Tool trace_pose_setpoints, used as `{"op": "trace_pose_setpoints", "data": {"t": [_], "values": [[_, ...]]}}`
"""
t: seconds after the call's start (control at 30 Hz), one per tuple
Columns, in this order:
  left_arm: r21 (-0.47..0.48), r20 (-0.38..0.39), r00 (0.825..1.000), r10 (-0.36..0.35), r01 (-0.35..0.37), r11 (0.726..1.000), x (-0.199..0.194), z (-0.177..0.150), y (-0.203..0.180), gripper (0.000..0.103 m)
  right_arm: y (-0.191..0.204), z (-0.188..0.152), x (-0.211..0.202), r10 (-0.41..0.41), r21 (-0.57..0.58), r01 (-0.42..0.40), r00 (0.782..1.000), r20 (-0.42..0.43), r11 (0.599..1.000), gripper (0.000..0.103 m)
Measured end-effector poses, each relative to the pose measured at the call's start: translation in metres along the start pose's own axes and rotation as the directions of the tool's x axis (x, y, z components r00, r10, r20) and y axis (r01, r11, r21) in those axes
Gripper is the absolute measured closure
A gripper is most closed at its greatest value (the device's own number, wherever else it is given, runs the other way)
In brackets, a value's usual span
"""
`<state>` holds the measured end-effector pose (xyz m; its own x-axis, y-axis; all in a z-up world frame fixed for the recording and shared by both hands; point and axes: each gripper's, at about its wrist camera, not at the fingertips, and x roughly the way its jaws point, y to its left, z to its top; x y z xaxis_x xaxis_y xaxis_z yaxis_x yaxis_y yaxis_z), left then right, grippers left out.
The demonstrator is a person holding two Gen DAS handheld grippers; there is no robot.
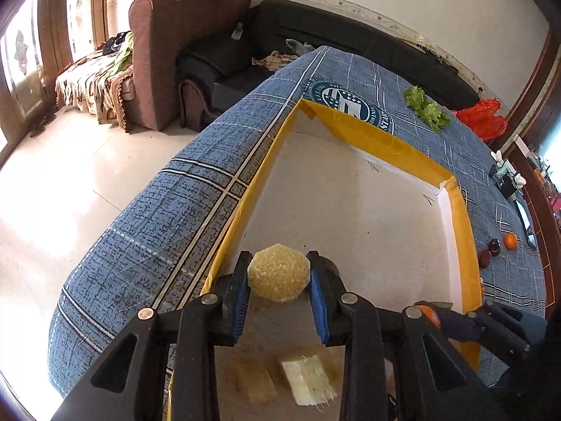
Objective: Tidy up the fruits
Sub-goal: 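Carry the mandarin and yam slice into the tray and open both tools, then move both open tools back over the fruit on the bed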
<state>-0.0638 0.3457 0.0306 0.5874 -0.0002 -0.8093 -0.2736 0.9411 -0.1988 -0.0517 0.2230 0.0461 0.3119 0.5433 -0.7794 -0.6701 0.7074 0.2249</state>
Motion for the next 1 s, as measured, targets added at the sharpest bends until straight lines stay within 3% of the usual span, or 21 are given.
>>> {"op": "trace_pose_setpoints", "data": {"t": [0.1, 0.37, 0.6, 0.83, 1.0], "values": [[-0.021, -0.005, 1.0, -0.015, 0.015, 1.0, 0.0, -0.001, 0.004, 0.072, 0.001, -0.001, 0.008, -0.003, -0.005, 0.003, 1.0, -0.019, 1.0, 0.063], [-0.035, 0.025, 0.999, -0.043, 0.043, 0.998, -0.019, -0.006, 0.001, 0.057, 0.003, 0.0, -0.001, 0.004, -0.012, -0.004, 1.0, 0.005, 1.0, 0.061], [-0.063, 0.105, 0.991, -0.085, 0.091, 0.994, -0.066, -0.016, -0.015, 0.022, -0.014, -0.012, -0.052, 0.002, 0.043, -0.006, 0.995, 0.105, 0.999, 0.056], [-0.034, 0.149, 0.971, -0.185, 0.192, 0.981, -0.102, -0.039, -0.056, 0.019, -0.068, -0.046, -0.125, -0.109, 0.173, 0.074, 0.973, 0.204, 0.982, 0.048], [-0.003, 0.17, 0.966, -0.193, 0.197, 0.98, -0.109, -0.058, -0.088, 0.019, -0.128, -0.085, -0.169, -0.233, 0.312, 0.16, 0.949, 0.214, 0.937, 0.046]]}}
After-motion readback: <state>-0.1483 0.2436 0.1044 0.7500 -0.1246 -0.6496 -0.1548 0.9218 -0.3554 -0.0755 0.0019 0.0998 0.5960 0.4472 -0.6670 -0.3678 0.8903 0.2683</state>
